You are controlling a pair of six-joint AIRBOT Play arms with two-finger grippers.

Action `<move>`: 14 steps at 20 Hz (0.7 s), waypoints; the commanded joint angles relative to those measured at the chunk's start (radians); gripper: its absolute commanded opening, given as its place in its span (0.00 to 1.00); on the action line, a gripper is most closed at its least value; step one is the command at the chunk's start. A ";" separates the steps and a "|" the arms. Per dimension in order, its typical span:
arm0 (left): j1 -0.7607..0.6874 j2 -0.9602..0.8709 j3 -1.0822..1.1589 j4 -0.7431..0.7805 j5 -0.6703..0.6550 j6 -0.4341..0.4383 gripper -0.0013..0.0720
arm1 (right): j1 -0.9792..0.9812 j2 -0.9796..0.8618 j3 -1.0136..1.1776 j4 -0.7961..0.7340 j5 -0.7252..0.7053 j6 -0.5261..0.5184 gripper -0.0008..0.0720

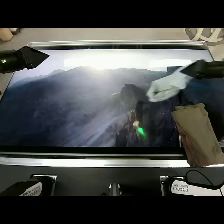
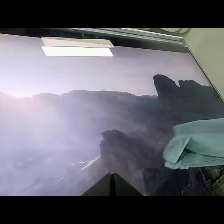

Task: Fold the shirts.

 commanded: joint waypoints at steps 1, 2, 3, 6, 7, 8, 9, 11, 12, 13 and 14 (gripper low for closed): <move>0.000 -0.001 -0.014 -0.001 0.000 0.001 0.06 | -0.158 0.027 0.020 -0.006 0.076 0.009 0.04; 0.001 -0.001 -0.014 -0.001 0.001 0.002 0.06 | -0.195 0.027 0.020 -0.006 0.092 0.002 0.04; 0.001 -0.001 -0.014 -0.001 0.001 0.002 0.06 | -0.234 0.027 0.020 -0.006 0.105 -0.001 0.04; 0.000 -0.001 -0.014 -0.001 0.001 0.023 0.06 | -0.335 0.027 0.020 -0.006 0.117 -0.029 0.04; 0.001 -0.001 -0.014 -0.001 0.001 0.024 0.06 | -0.359 0.027 0.020 -0.005 0.116 -0.029 0.04; 0.001 -0.001 -0.014 -0.001 0.002 0.024 0.06 | -0.378 0.027 0.020 -0.004 0.117 -0.030 0.04; 0.001 -0.001 -0.014 -0.001 0.002 0.024 0.06 | -0.390 0.027 0.020 -0.004 0.126 -0.034 0.04; 0.001 -0.001 -0.014 -0.001 0.002 0.024 0.06 | -0.393 0.027 0.020 -0.013 0.163 -0.079 0.04; 0.001 -0.001 -0.014 -0.001 0.002 0.024 0.06 | -0.393 0.027 0.020 -0.042 0.183 -0.086 0.04; 0.001 -0.001 -0.014 -0.001 0.002 0.024 0.06 | -0.393 0.028 0.020 -0.086 0.201 -0.085 0.04; 0.001 -0.001 -0.014 -0.001 0.002 0.025 0.06 | -0.393 0.029 0.020 -0.134 0.213 -0.085 0.04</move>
